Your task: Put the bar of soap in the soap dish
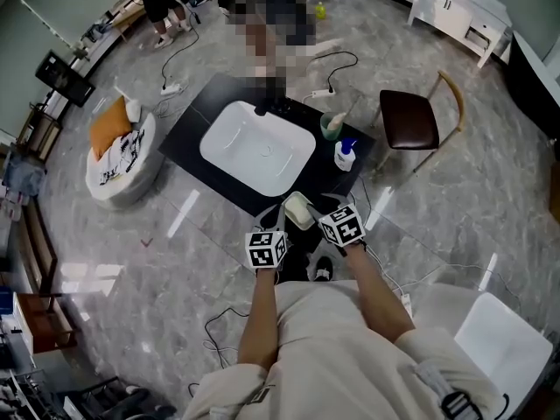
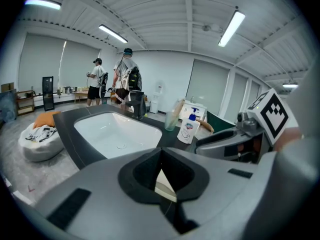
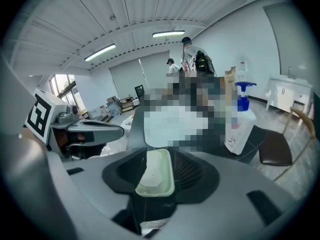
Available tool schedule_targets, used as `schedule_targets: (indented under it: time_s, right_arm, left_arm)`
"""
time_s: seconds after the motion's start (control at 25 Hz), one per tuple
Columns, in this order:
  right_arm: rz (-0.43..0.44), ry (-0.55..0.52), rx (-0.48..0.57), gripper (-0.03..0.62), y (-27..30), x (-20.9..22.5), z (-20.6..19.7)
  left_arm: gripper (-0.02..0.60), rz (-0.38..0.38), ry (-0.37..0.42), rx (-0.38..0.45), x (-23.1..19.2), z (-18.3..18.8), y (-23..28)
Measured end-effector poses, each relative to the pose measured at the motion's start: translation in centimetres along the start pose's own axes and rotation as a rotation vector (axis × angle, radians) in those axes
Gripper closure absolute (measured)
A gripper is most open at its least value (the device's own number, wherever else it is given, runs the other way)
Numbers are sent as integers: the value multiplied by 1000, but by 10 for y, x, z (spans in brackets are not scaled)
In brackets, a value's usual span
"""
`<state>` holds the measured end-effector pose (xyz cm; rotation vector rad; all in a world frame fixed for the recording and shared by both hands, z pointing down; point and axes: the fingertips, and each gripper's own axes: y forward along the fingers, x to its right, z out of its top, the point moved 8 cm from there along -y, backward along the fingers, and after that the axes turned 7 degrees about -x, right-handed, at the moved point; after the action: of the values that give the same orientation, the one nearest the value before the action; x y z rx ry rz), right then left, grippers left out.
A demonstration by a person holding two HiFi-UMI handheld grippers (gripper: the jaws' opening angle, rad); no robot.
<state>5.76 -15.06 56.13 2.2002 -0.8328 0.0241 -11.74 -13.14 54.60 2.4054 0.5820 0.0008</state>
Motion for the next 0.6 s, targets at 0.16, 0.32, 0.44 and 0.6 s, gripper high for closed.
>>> schedule_targets:
  time_s: [0.16, 0.32, 0.44, 0.6]
  right_arm:
    - [6, -7, 1, 433, 4, -5, 2]
    - [8, -7, 7, 441, 7, -8, 3]
    - [9, -12, 8, 448, 8, -10, 5]
    - [10, -25, 9, 459, 12, -10, 11]
  left_arm:
    - [577, 7, -3, 0, -5, -3, -4]
    - [577, 13, -1, -2, -9, -5, -6]
    - [577, 13, -3, 0, -10, -7, -9]
    - [577, 23, 7, -7, -16, -9, -7]
